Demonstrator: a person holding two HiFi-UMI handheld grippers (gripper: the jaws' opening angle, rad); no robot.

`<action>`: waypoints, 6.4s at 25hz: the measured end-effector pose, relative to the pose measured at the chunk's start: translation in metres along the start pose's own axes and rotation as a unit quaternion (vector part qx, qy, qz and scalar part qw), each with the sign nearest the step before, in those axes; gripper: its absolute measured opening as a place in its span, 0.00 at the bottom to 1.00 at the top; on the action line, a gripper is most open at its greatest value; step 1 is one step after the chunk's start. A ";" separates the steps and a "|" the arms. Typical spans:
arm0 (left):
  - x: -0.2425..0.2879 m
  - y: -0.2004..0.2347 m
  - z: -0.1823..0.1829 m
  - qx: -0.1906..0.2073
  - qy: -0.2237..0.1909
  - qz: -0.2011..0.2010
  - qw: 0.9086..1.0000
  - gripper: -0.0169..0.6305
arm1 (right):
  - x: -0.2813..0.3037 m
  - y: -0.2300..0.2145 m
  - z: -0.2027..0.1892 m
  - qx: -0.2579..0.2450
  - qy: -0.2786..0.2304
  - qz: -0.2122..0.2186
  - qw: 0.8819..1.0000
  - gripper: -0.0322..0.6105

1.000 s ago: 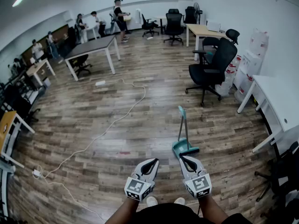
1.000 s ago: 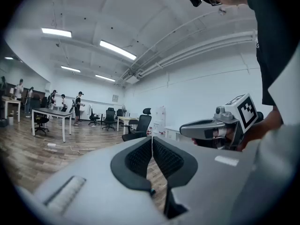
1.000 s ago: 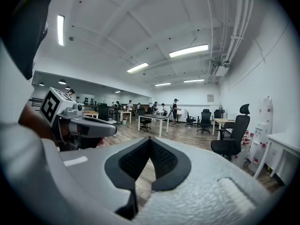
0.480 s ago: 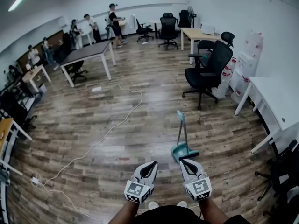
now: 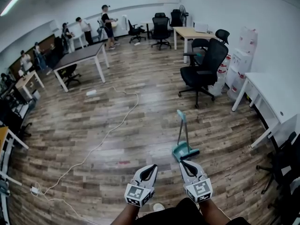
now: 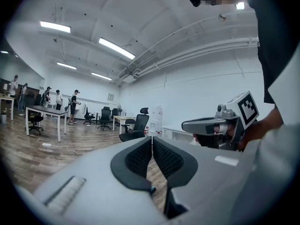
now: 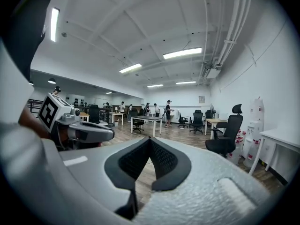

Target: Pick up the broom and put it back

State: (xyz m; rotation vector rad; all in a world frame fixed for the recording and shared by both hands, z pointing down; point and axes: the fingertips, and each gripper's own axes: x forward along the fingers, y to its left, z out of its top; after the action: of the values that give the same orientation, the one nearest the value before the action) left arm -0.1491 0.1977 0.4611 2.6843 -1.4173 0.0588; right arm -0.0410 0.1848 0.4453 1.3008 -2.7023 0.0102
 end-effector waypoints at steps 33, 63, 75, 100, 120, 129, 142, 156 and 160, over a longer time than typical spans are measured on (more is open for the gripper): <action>0.174 0.075 0.013 0.016 0.017 0.020 1.000 0.07 | 0.119 -0.153 -0.007 0.001 0.026 0.008 1.000 0.05; 0.311 0.174 0.034 0.001 0.014 -0.001 1.000 0.05 | 0.251 -0.257 -0.016 0.014 0.067 -0.025 0.997 0.05; 0.345 0.198 0.010 -0.010 0.058 -0.020 0.998 0.05 | 0.265 -0.291 -0.083 0.017 0.127 -0.095 0.987 0.05; 0.369 0.219 -0.073 -0.046 0.144 -0.053 0.987 0.05 | 0.305 -0.308 -0.241 0.021 0.311 -0.105 0.944 0.22; 0.376 0.222 -0.092 -0.038 0.172 -0.067 0.982 0.05 | 0.329 -0.320 -0.278 0.032 0.334 -0.103 0.936 0.21; 0.369 0.212 -0.097 -0.036 0.190 -0.063 0.979 0.05 | 0.320 -0.309 -0.277 0.029 0.332 -0.091 0.938 0.20; 0.366 0.173 -0.083 -0.050 0.152 -0.079 0.984 0.05 | 0.275 -0.292 -0.277 0.043 0.319 -0.092 0.942 0.20; 0.348 0.128 -0.097 -0.051 0.154 -0.065 0.985 0.05 | 0.225 -0.281 -0.280 0.043 0.303 -0.073 0.949 0.21; 0.343 0.122 -0.093 -0.047 0.151 -0.056 0.986 0.05 | 0.213 -0.283 -0.281 0.039 0.297 -0.073 0.951 0.20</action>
State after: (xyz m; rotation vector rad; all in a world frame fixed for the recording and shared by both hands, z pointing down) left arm -0.0544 -0.1419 0.5909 2.5391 -1.1478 0.3641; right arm 0.0832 -0.1383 0.7356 1.2586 -2.1100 0.4252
